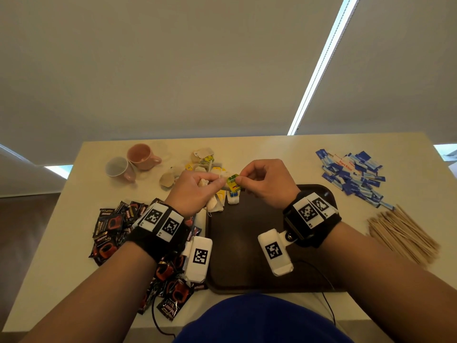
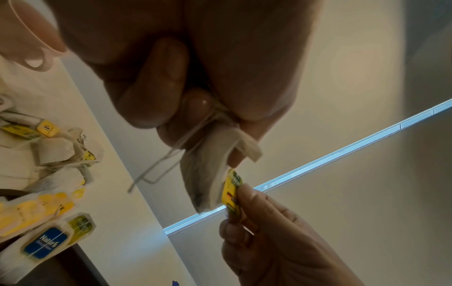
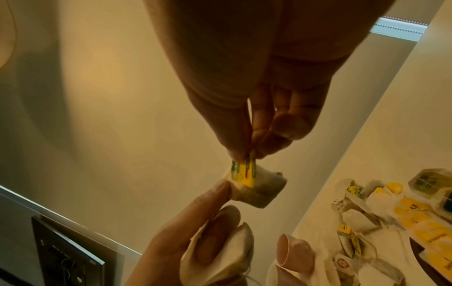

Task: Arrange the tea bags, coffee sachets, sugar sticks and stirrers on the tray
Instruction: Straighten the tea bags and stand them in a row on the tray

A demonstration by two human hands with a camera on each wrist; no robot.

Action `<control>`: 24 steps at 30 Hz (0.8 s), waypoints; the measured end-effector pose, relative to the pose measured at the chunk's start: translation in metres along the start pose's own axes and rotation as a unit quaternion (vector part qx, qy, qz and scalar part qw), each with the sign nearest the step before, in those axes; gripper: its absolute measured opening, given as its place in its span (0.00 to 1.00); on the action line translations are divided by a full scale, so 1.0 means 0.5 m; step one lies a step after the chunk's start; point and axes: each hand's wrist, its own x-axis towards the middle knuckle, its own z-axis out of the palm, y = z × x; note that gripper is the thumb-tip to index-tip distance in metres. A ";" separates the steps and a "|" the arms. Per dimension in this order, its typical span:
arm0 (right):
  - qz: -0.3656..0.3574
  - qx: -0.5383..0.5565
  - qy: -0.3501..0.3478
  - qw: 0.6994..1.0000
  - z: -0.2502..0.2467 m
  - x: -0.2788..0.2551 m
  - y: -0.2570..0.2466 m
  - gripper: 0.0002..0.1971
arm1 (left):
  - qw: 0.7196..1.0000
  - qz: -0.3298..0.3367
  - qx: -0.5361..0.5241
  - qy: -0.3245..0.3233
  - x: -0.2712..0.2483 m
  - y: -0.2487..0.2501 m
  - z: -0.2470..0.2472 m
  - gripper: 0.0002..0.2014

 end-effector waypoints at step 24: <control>-0.043 -0.045 0.058 0.996 0.031 -0.003 0.006 0.04 | 0.997 -0.061 -0.051 -0.014 -0.012 0.028 0.005 0.12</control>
